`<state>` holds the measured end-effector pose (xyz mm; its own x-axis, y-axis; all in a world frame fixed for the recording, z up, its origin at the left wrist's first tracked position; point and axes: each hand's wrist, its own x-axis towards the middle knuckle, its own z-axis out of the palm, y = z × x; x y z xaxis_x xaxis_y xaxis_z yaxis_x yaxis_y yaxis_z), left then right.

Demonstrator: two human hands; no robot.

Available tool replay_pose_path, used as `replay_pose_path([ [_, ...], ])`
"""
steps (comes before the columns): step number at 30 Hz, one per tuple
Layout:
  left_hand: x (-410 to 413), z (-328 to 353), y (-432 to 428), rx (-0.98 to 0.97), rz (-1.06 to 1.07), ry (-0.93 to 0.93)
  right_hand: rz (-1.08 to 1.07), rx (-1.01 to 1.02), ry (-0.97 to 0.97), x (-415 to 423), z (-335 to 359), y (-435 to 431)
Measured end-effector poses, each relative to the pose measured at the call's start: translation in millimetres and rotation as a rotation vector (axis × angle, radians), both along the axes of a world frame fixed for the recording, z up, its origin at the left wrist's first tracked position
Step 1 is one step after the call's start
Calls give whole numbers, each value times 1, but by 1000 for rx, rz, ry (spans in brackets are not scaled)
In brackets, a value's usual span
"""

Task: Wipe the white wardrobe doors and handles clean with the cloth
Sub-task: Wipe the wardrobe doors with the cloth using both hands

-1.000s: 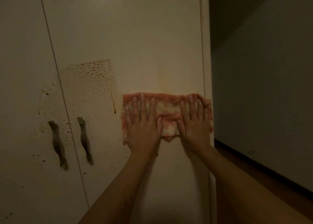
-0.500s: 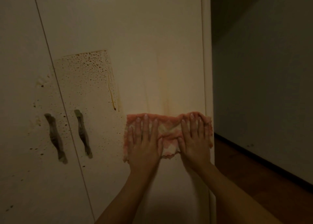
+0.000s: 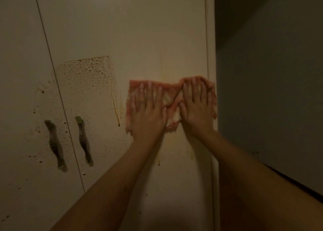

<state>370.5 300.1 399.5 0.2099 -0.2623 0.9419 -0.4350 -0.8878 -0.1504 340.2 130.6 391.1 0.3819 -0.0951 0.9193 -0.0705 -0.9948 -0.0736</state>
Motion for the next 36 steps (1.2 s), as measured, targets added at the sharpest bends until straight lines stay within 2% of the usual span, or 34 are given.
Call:
replay_pose_path([
  [5,5,56,-11,-91,1,-80,5,5,-76,3,57,0],
  [10,7,58,-11,-102,-2,-104,18,18,-107,6,56,0],
  [26,-5,-79,7,-33,5,-24,56,36,-4,-6,-102,1],
  [36,-13,-166,17,63,7,114,11,50,111,-21,-176,6],
])
